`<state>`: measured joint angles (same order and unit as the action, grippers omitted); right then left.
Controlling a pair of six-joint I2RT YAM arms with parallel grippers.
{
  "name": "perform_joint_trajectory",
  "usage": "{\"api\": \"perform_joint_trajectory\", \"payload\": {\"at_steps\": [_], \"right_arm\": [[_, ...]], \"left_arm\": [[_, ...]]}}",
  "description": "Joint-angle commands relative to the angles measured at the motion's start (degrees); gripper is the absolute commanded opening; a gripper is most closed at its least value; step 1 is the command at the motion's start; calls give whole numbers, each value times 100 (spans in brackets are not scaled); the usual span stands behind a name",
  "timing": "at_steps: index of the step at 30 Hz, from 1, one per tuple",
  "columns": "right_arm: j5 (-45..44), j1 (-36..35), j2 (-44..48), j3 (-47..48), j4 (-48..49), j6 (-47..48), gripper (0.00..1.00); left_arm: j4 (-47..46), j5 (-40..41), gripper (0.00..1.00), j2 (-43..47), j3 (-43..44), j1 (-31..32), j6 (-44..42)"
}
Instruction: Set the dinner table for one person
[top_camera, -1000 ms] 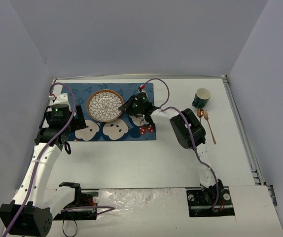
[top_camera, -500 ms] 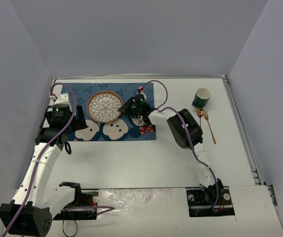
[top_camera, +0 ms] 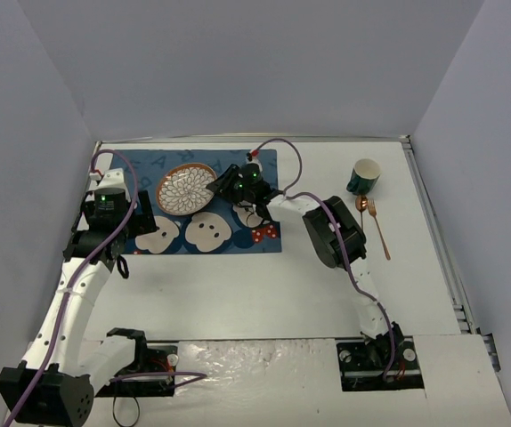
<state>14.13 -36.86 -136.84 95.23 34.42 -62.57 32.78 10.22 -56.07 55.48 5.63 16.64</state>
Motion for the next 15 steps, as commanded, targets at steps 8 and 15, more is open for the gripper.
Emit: {"api": "perform_joint_trajectory", "payload": {"at_steps": [8, 15], "right_arm": [[-55, -32, 596, -169, 259, 310, 54], [-157, -14, 1081, -700, -60, 713, 54]], "left_arm": [[-157, 103, 97, 107, 235, 35, 38], [-149, 112, 97, 140, 243, 35, 40]]}}
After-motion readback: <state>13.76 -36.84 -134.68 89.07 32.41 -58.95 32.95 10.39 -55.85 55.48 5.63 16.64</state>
